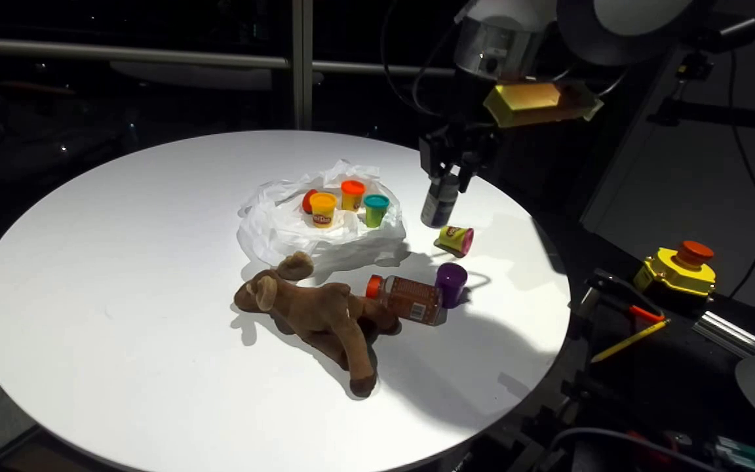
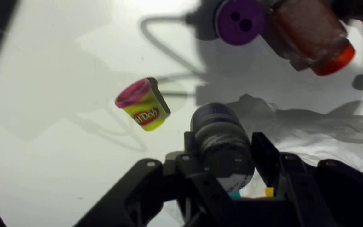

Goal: Put all the contents in the white plastic bag

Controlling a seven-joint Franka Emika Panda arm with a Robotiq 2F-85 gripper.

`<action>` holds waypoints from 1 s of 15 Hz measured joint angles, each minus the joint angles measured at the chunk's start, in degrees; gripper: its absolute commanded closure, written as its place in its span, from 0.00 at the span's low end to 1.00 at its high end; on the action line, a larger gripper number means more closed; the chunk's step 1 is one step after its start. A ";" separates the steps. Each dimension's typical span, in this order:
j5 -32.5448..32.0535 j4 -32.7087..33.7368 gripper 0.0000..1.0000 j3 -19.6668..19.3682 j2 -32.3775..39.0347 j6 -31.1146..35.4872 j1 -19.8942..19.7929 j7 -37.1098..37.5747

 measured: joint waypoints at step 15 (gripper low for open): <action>1.33 26.85 0.77 4.52 23.84 -0.62 -0.05 7.29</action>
